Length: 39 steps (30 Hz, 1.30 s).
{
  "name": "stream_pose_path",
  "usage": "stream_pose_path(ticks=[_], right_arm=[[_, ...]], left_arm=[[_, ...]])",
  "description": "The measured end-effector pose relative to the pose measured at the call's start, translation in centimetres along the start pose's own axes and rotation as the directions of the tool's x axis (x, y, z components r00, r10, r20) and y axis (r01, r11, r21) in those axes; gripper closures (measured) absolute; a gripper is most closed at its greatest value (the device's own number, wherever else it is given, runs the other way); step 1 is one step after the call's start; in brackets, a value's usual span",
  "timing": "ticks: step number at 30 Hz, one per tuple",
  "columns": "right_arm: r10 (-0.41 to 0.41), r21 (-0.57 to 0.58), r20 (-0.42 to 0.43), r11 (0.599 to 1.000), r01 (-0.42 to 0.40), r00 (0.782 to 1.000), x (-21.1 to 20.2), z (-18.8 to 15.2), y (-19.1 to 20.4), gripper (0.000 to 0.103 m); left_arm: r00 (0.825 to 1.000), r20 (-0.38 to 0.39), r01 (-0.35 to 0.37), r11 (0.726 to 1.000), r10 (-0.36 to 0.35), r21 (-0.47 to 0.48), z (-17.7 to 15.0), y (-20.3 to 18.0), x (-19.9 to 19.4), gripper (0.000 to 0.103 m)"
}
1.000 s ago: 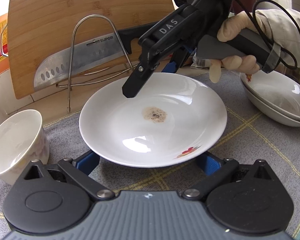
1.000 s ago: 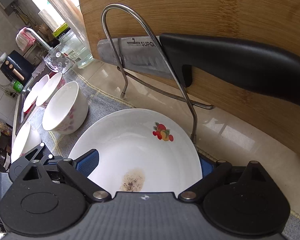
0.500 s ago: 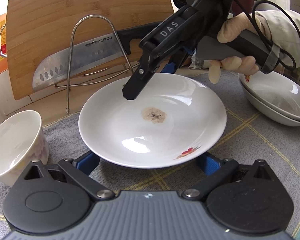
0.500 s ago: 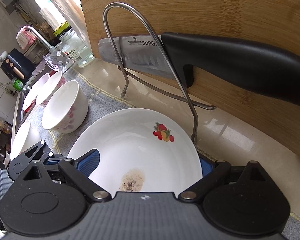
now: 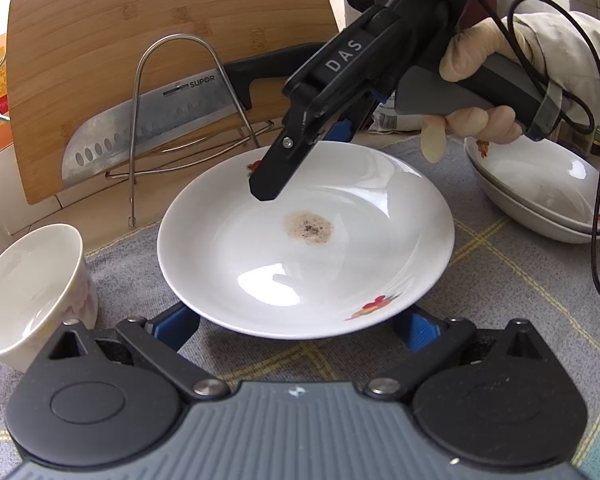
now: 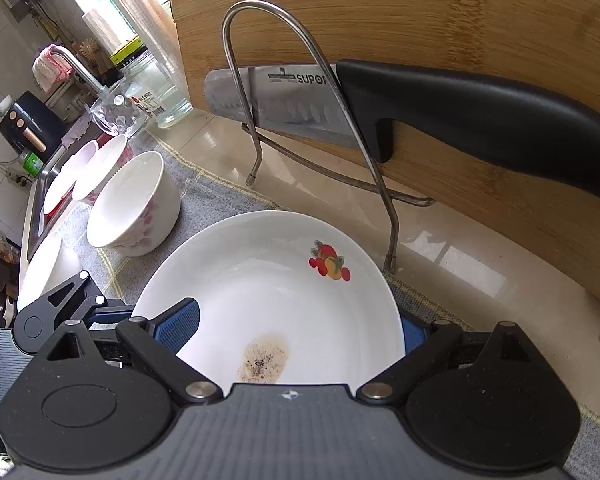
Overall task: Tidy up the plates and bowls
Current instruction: 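Lift the stained plate and carry it toward the plate stack with the right tool, then lower the stained plate onto the two stacked plates with the right tool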
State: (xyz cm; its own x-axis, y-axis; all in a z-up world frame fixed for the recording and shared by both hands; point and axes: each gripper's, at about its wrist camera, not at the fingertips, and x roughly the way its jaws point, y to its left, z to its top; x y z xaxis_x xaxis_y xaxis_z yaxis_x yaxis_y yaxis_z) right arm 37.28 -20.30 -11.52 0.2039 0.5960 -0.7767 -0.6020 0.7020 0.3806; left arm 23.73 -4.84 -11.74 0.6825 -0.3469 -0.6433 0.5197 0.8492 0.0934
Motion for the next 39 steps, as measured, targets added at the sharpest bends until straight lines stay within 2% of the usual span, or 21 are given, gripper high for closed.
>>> stream_pose_path(ticks=[17, 32, 39], right_arm=[[-0.030, 0.018, 0.027, 0.999, 0.029, 0.999, -3.6, -2.9, 2.6, 0.003], [-0.057, 0.067, 0.086, 0.996, 0.051, 0.995, -7.9, -7.7, 4.7, 0.003], [-0.093, 0.100, 0.118, 0.992, 0.081, 0.989, -10.2, -10.5, 5.0, 0.003]], left_arm=[[0.999, 0.005, 0.043, 0.999, -0.043, 0.021, 0.7, -1.7, -3.7, 0.001], [0.997, 0.011, 0.072, 0.994, -0.073, 0.085, 0.7, -5.1, -7.3, 0.001], [0.993, 0.018, 0.115, 0.986, -0.118, 0.119, 1.2, -6.9, -8.0, 0.001]])
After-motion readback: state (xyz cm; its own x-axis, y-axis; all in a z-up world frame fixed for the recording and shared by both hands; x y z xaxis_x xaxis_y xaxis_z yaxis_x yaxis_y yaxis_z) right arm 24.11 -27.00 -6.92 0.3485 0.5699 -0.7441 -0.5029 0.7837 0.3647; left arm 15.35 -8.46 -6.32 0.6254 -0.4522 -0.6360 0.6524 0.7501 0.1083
